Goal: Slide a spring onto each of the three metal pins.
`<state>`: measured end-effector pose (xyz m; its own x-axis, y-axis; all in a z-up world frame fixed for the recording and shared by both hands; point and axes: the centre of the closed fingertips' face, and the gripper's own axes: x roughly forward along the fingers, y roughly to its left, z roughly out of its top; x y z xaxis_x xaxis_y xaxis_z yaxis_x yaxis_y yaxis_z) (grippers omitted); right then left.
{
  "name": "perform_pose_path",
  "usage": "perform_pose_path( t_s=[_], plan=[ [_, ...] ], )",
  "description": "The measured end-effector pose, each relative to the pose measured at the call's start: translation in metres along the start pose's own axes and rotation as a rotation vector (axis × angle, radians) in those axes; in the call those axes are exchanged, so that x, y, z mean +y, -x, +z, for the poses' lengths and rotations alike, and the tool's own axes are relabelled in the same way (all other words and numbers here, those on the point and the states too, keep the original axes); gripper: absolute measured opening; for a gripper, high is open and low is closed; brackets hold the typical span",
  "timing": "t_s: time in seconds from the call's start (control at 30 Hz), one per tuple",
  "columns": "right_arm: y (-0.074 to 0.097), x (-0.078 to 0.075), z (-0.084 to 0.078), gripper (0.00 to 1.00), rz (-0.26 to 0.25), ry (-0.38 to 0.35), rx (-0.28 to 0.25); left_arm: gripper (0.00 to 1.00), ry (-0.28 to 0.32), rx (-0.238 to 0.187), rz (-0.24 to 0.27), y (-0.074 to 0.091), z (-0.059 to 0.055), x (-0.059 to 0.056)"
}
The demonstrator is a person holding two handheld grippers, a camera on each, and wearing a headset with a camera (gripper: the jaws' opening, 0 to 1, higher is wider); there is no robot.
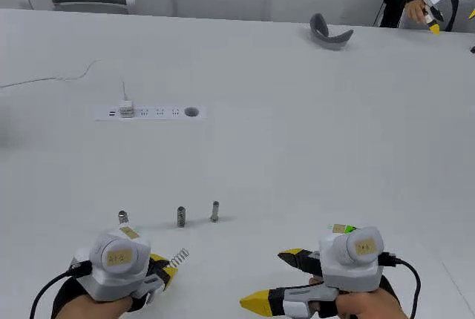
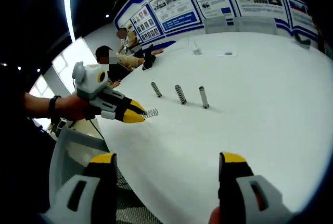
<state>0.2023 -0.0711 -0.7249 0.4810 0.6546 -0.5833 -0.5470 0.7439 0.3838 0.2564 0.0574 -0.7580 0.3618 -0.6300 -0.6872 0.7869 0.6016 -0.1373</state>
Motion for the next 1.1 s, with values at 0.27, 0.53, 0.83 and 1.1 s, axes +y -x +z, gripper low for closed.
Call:
perform_pose_path(
  t_s=[0.27,0.53,0.83,1.1],
  plan=[
    [-0.007,0.006,0.007,0.81,0.018,0.005,-0.006,0.11,-0.003,-0.008,0.009,0.016,-0.008,0.004],
    [-0.022,0.018,0.013,0.81,0.053,-0.005,-0.02,0.11,-0.009,-0.025,0.021,0.033,-0.009,0.008],
    [-0.041,0.035,0.021,0.8,0.096,0.017,-0.005,0.11,-0.007,-0.043,0.019,0.047,-0.008,0.004],
    [-0.053,0.048,0.032,0.77,0.144,0.008,-0.025,0.11,-0.019,-0.067,0.014,0.056,0.0,-0.002]
  ],
)
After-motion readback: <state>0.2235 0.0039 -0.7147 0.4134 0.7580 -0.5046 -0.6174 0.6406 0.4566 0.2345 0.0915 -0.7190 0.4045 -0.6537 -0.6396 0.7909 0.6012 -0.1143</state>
